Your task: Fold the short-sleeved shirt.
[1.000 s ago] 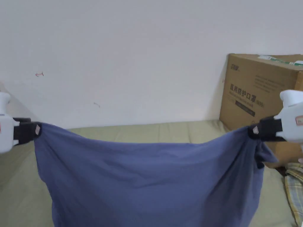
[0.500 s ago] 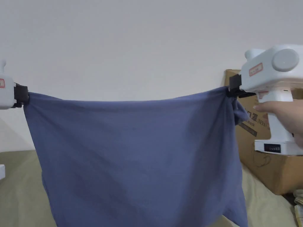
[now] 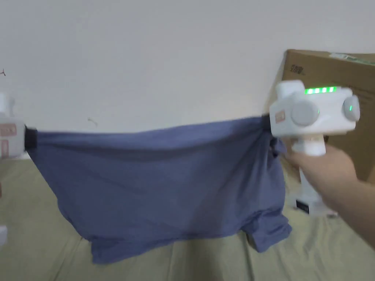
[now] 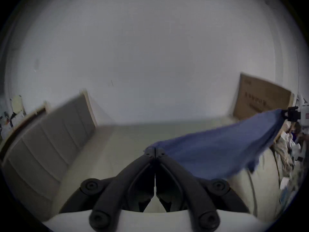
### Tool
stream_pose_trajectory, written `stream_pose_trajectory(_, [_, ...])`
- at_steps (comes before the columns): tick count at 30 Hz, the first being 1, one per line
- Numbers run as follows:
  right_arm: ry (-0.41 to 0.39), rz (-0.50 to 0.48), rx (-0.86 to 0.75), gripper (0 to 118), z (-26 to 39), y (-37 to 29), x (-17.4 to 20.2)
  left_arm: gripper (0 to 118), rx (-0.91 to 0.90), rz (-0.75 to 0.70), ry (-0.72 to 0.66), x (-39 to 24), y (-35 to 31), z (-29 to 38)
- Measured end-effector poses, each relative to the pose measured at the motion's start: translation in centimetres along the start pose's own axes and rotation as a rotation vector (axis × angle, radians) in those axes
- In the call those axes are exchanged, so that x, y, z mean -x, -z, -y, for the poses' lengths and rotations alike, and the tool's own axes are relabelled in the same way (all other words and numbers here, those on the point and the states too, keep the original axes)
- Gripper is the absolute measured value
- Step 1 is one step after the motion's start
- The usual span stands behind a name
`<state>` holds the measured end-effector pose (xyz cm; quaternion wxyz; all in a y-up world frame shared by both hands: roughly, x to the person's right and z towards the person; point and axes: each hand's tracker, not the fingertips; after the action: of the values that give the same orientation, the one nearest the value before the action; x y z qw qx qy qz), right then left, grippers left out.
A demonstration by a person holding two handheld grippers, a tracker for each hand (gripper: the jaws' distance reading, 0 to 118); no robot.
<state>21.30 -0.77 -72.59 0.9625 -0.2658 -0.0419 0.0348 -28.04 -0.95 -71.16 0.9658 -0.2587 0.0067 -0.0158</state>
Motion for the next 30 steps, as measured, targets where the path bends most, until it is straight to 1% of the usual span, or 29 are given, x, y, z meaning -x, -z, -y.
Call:
stream_pose_trajectory(1, [0.023,-0.002,0.093,2,3.4,1.5,-0.1,0,0.11,0.038,-0.001,-0.2,1.4,3.1])
stream_pose_trajectory(3, [0.079,-0.042,0.258,2,10.7,3.4,-0.5,0,0.254,0.102,-0.008,-0.8,2.9,9.3])
stream_pose_trajectory(4, [0.095,-0.067,0.322,2,14.3,4.0,-0.8,0,0.309,0.12,-0.015,-1.0,3.0,12.5])
stream_pose_trajectory(5, [0.091,-0.09,0.371,2,17.4,3.9,-1.1,0,0.345,0.13,-0.018,-1.0,2.9,15.2])
stream_pose_trajectory(6, [0.061,-0.1,0.424,2,20.6,3.4,-1.4,0,0.396,0.152,-0.027,-0.8,2.4,18.1])
stream_pose_trajectory(8, [0.02,-0.088,0.494,2,25.4,1.2,-1.9,0,0.479,0.191,-0.025,-0.2,1.1,22.5])
stream_pose_trajectory(10, [0.05,-0.145,0.522,2,28.6,-1.4,-3.3,0,0.535,0.219,0.008,0.5,-1.1,26.1])
stream_pose_trajectory(12, [0.049,-0.129,0.516,2,29.8,-4.7,-4.2,0,0.555,0.218,0.033,1.7,-3.4,27.7])
stream_pose_trajectory(14, [0.112,-0.177,0.532,2,30.5,-7.6,-5.4,0,0.548,0.241,0.03,2.8,-6.2,28.2])
stream_pose_trajectory(17, [0.098,-0.196,0.525,2,31.1,-12.5,-6.3,0,0.517,0.263,0.017,4.2,-10.8,27.9])
stream_pose_trajectory(19, [0.065,-0.219,0.543,3,31.7,-15.3,-6.6,0,0.51,0.281,0.014,4.8,-13.6,27.5])
stream_pose_trajectory(21, [0.049,-0.233,0.565,3,32.5,-17.6,-6.6,0,0.513,0.29,0.016,5.0,-15.6,27.3])
stream_pose_trajectory(24, [0.063,-0.237,0.601,3,33.6,-19.6,-6.8,0,0.525,0.311,0.007,3.9,-18.0,27.3])
stream_pose_trajectory(27, [0.087,-0.234,0.603,6,34.2,-20.2,-6.7,0,0.541,0.309,0.011,3.1,-18.2,27.6])
stream_pose_trajectory(28, [0.095,-0.231,0.588,23,34.3,-20.4,-6.6,2,0.547,0.31,0.016,2.8,-18.0,27.6])
stream_pose_trajectory(29, [0.102,-0.224,0.57,55,34.3,-20.5,-6.5,15,0.549,0.321,0.02,2.6,-18.0,27.5])
stream_pose_trajectory(30, [0.11,-0.211,0.55,87,34.1,-20.7,-6.5,44,0.541,0.337,0.029,2.2,-18.2,27.4])
